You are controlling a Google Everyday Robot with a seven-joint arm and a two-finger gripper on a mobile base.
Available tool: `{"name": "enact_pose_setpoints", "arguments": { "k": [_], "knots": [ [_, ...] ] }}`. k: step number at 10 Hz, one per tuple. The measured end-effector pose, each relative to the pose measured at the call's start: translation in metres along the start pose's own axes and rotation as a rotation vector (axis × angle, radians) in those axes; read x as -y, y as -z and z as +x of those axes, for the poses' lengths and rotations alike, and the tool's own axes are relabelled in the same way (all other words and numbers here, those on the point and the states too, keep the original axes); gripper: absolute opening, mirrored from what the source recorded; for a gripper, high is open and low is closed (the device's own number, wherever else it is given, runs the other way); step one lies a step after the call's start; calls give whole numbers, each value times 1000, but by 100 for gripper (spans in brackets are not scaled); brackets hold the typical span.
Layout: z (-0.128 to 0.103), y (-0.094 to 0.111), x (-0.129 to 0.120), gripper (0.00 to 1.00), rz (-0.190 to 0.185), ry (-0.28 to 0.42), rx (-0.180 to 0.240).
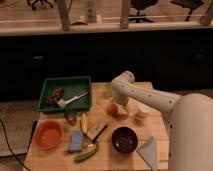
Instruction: Place apple in purple bowl
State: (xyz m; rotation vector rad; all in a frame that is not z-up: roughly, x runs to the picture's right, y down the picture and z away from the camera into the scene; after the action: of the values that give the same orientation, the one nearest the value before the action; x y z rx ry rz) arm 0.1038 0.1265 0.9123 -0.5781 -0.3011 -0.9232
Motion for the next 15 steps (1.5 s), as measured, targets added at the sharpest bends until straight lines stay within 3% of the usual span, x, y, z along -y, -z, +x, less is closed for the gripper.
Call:
{"name": "enact_pose_setpoints", "arguments": {
  "k": [9, 10, 15],
  "knots": [
    [-18, 4, 9, 79, 67, 74, 60],
    [-17, 5, 10, 73, 70, 76, 61],
    [-13, 7, 13, 20, 70, 78, 62]
  ]
}}
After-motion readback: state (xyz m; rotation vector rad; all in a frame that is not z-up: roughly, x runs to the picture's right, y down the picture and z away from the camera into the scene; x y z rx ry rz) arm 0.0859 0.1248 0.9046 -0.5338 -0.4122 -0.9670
